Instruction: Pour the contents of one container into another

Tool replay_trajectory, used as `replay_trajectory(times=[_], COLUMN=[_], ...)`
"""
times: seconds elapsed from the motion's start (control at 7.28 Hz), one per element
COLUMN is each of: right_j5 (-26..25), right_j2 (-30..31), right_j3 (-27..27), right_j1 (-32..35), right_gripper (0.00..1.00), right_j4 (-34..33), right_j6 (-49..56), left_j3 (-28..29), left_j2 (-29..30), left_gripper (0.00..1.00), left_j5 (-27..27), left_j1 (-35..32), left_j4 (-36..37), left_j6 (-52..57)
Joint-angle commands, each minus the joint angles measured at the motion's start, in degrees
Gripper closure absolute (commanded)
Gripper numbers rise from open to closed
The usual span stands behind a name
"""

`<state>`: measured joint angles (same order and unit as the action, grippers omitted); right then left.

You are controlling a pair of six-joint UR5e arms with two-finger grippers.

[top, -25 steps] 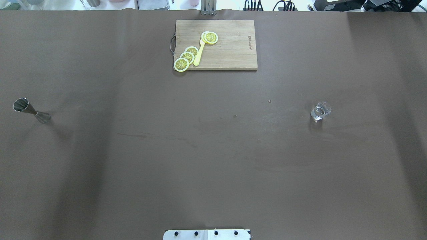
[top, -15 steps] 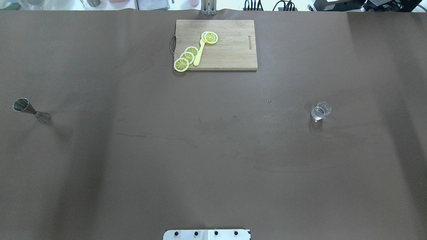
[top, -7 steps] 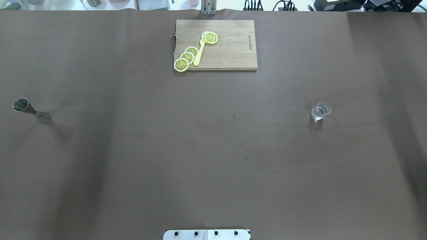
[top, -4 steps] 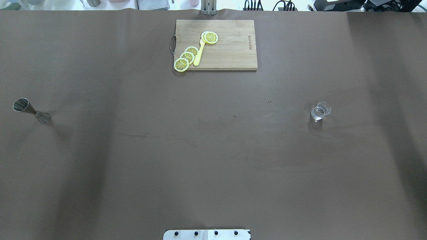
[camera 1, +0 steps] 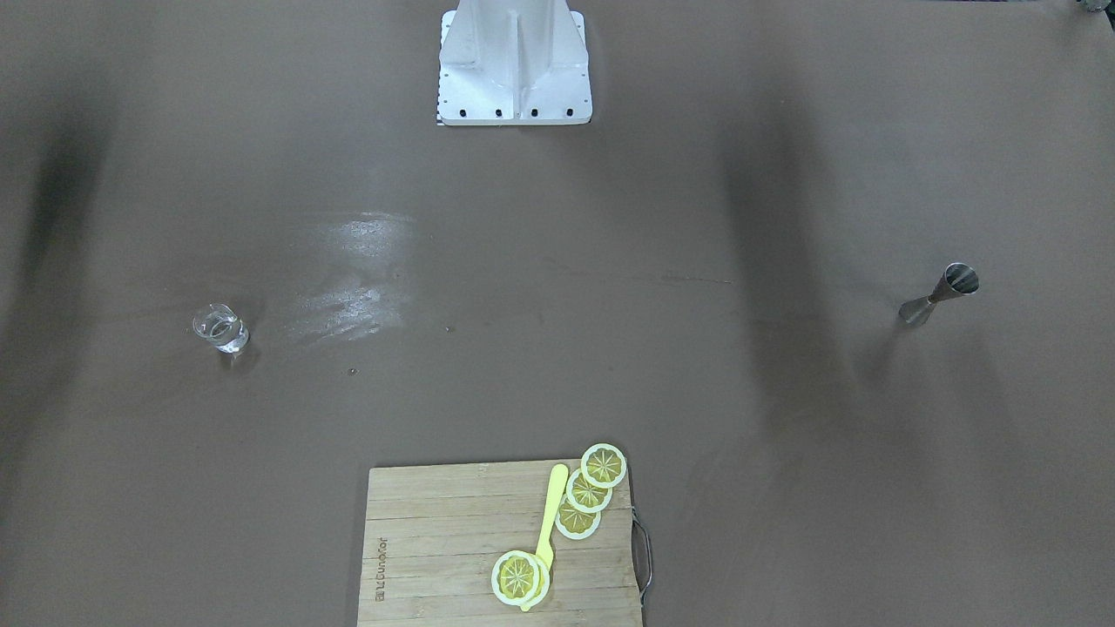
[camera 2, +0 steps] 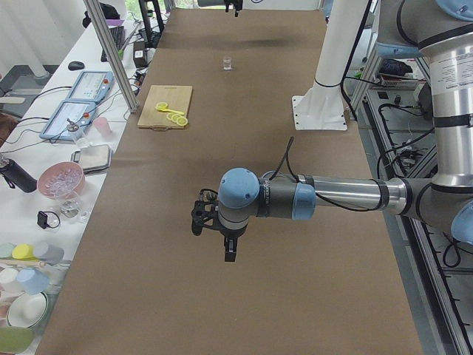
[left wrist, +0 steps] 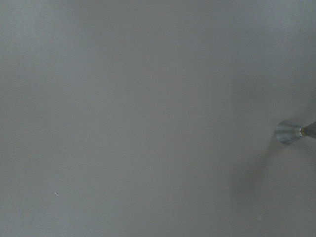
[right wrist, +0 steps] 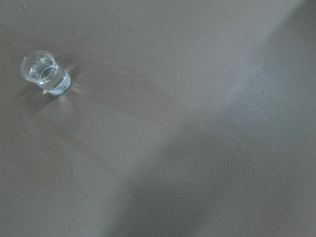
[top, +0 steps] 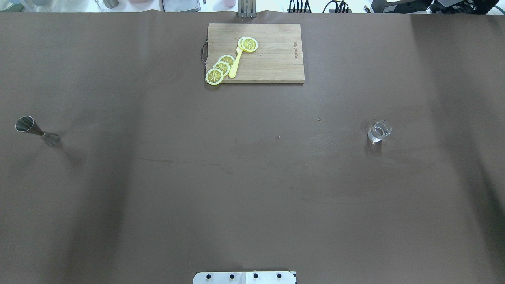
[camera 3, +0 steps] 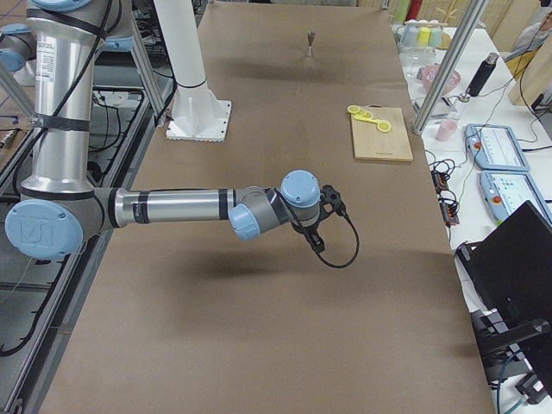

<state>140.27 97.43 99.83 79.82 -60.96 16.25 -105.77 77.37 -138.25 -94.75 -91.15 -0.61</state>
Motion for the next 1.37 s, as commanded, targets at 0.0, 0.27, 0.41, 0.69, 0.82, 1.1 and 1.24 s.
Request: replay_trajectory(times=[0.0,0.27,0.41,0.69,0.82,1.1,1.24], right_j5=[0.1,3.6,5.0,10.3,11.0,11.4,11.4], right_j2=[0.0,0.0,0.0,0.0,-0.1,-1.1,-1.9], right_j3=[-0.6,-3.2,-5.2,-10.1,-12.7,-16.0,-17.3], right_j1=[-1.5,-4.1,-4.9,-5.3,-5.8,-9.0,-10.6], right_gripper=[0.00,0.00,0.00,0.00,0.00,0.00,0.00], right_j4=[7.1,13.5,17.8,24.3,29.1,36.6,39.1], right_j6=[2.6,2.0,1.9,-1.5,-3.8,-7.4,-7.4], left_j3=[-0.2,-0.4,-1.5,-2.2,-3.4,-6.6,-7.5], left_j2=[-0.1,0.0,-0.1,0.0,-0.2,-4.5,-7.4], left_gripper=[0.02,0.02,0.02,0.02,0.02,0.02,0.02], left_j5=[-0.1,-0.2,-0.1,-0.1,-1.0,-4.4,-4.3], left_j1=[-0.1,-0.1,-0.1,-0.1,-0.6,-0.7,-0.8], left_j4=[0.1,0.4,0.4,2.0,2.0,2.6,2.5], left_j6=[0.0,0.0,0.0,0.0,0.0,-0.1,-0.1])
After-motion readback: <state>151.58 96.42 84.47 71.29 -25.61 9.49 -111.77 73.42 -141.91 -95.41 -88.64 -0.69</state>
